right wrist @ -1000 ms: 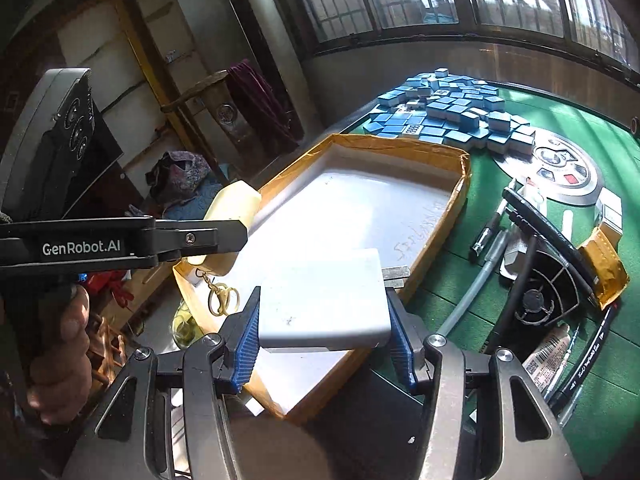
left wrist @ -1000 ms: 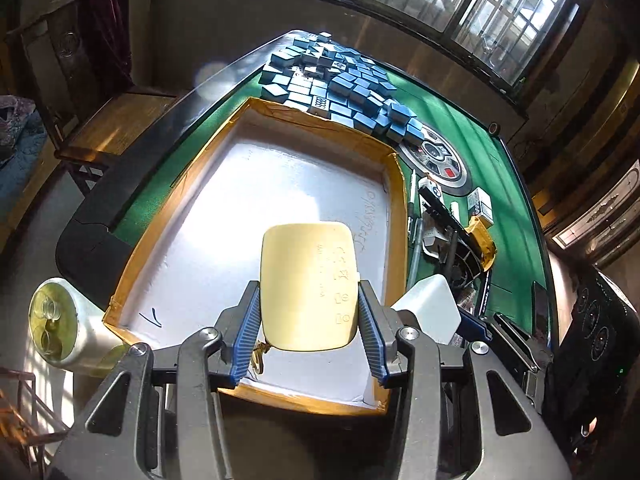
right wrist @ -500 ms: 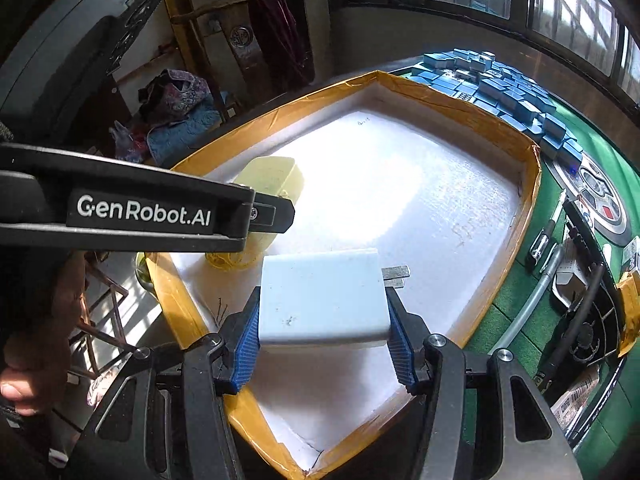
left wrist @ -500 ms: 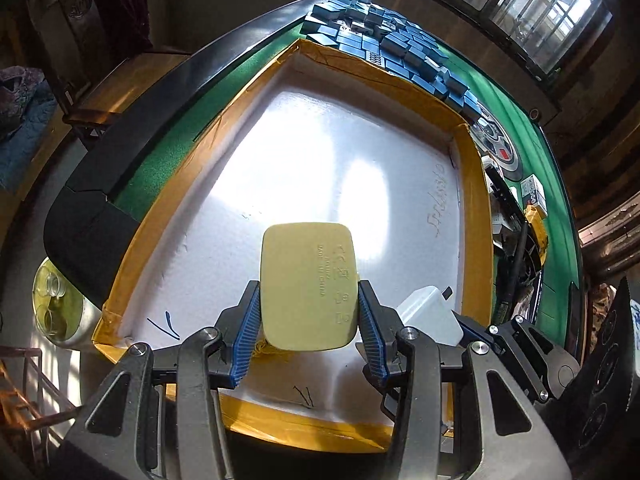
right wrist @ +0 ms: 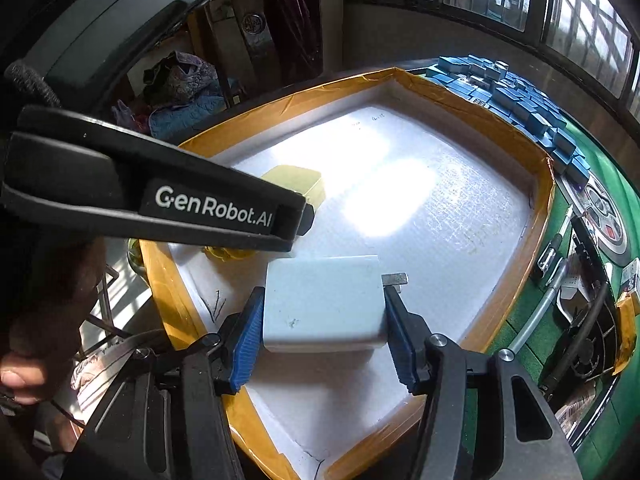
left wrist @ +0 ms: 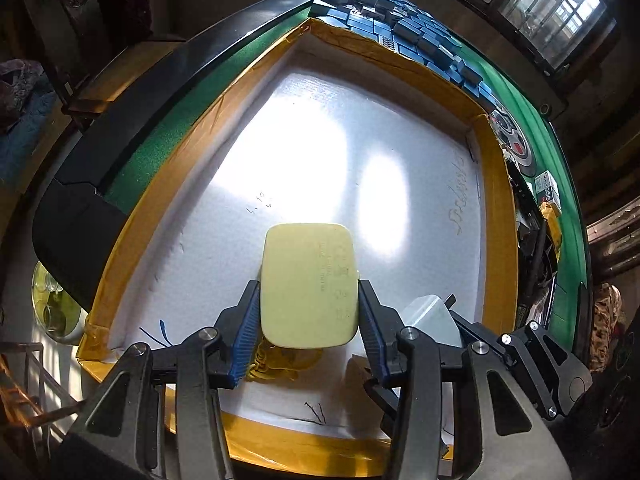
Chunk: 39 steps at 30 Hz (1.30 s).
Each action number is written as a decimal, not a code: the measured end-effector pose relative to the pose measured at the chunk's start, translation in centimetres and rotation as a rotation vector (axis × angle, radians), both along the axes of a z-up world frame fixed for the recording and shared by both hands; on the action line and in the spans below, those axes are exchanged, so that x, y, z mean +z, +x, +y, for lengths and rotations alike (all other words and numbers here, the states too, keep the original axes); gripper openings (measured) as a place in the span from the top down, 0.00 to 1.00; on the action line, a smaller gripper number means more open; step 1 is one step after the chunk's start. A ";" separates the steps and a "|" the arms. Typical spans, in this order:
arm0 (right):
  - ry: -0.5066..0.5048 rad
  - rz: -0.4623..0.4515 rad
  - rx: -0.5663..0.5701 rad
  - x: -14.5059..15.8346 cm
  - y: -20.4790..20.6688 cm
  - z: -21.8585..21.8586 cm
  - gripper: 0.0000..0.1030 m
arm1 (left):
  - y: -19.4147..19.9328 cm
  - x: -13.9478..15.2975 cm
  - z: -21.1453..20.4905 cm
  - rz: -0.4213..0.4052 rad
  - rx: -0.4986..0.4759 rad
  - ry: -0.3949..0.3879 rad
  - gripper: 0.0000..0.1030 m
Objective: Organize objects
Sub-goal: 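Open both grippers to drop the charger and sponge into the tray, then reach the right gripper to the black red-capped marker and grasp it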
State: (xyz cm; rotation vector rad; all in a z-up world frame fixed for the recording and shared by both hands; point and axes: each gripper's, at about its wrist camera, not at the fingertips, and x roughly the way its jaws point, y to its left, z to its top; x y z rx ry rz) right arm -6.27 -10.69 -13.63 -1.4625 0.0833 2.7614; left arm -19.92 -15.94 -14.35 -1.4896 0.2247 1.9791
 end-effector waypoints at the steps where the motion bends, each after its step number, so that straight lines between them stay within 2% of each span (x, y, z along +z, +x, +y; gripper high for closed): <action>1: -0.008 0.005 -0.001 0.0 0.0 0.1 0.50 | 0.0 0.0 0.0 -0.002 0.006 0.005 0.56; 8: -0.132 0.075 -0.009 1.4 1.4 1.5 0.45 | -0.1 0.6 -0.6 -0.026 0.041 0.059 0.54; 11: -0.203 0.119 -0.026 2.2 2.7 2.4 0.44 | 0.5 2.0 -0.8 0.022 0.065 0.099 0.52; 13: -0.249 0.148 -0.048 2.9 3.7 3.1 0.42 | 1.0 3.1 -0.9 0.066 0.087 0.129 0.45; 16: -0.308 0.189 -0.071 3.7 5.5 4.3 0.40 | 2.1 4.8 -0.3 0.129 0.091 0.166 0.42; 22: -0.288 0.192 -0.225 3.2 9.2 7.4 0.40 | 5.6 7.2 1.8 0.169 0.015 0.225 0.36; 27: -0.273 0.154 -0.436 2.0 12.8 11.6 0.40 | 8.8 7.8 3.7 0.165 -0.059 0.257 0.36; 32: -0.261 0.132 -0.639 1.3 16.3 15.7 0.40 | 12.3 7.9 5.6 0.185 -0.134 0.240 0.36; 39: -0.225 0.082 -0.728 0.4 18.1 17.1 0.40 | 15.9 7.2 6.5 0.168 -0.229 0.220 0.36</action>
